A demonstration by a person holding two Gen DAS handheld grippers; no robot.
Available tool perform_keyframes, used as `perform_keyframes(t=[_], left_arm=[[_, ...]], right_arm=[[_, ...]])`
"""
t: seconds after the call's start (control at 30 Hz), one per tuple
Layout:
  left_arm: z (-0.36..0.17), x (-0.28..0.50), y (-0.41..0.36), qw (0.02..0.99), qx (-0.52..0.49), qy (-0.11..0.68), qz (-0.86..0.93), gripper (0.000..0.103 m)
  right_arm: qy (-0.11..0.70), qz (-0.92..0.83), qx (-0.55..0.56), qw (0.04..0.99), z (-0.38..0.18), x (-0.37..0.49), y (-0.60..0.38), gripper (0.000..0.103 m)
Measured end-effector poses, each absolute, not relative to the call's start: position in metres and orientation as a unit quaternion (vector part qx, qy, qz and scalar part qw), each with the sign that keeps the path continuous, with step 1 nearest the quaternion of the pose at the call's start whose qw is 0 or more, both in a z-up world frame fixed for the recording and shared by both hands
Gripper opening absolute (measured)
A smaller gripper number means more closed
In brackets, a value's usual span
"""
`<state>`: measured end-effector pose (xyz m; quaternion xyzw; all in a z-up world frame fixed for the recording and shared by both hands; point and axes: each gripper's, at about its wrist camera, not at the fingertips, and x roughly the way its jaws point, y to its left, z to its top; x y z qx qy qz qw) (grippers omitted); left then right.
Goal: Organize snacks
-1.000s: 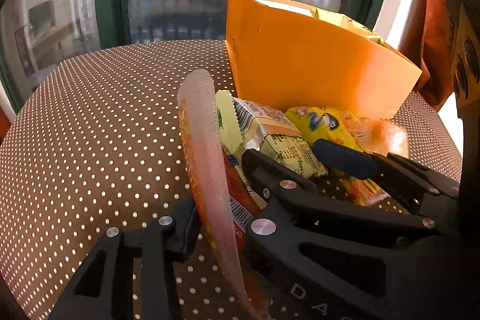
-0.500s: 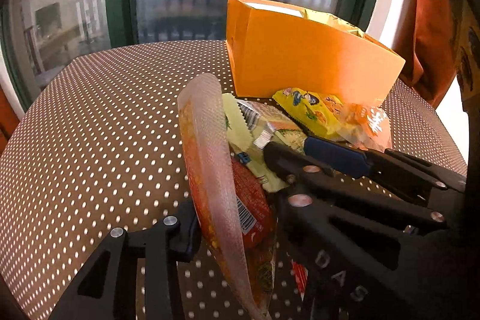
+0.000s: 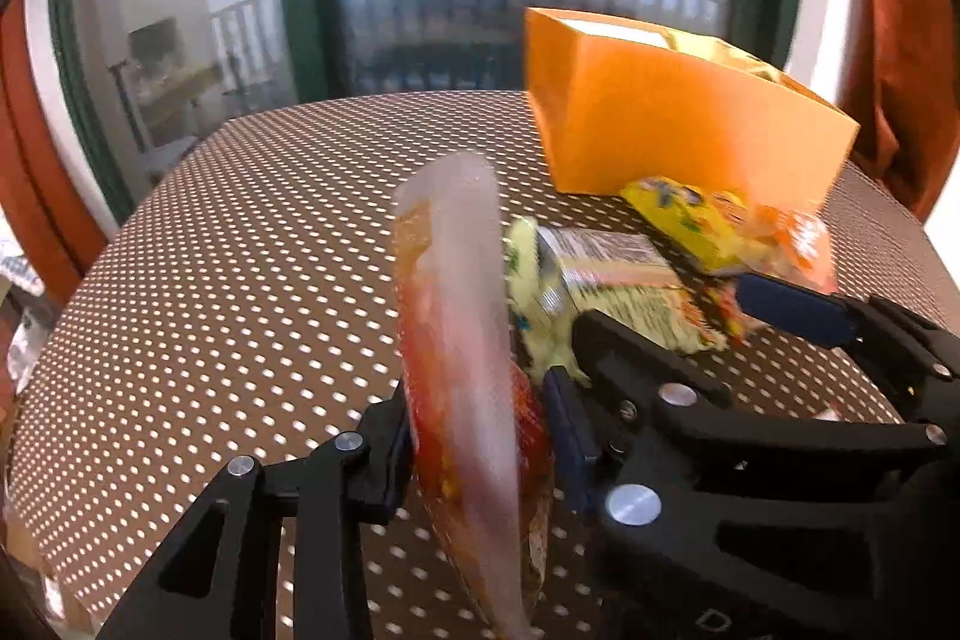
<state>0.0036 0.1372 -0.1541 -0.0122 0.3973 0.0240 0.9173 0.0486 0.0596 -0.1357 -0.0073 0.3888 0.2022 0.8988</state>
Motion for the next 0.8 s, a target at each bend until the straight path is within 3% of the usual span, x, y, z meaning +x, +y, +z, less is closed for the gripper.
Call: perform_keyframes(t=[0.47,0.6,0.8], left_arm=[[-0.167,0.043,0.146,0.909,0.021,0.415,0.026,0.039],[-0.169,0.046,0.143,0.910,0.028,0.413,0.025,0.039],[-0.161,0.051,0.138,0.911,0.017,0.411,0.011,0.035]], right_arm=[[0.468,0.169,0.045,0.866,-0.167,0.108,0.064,0.088],[0.468,0.153,0.016,0.870,-0.166,0.109,0.071,0.077],[0.471,0.148,0.026,0.869,-0.158,0.109,0.067,0.076]])
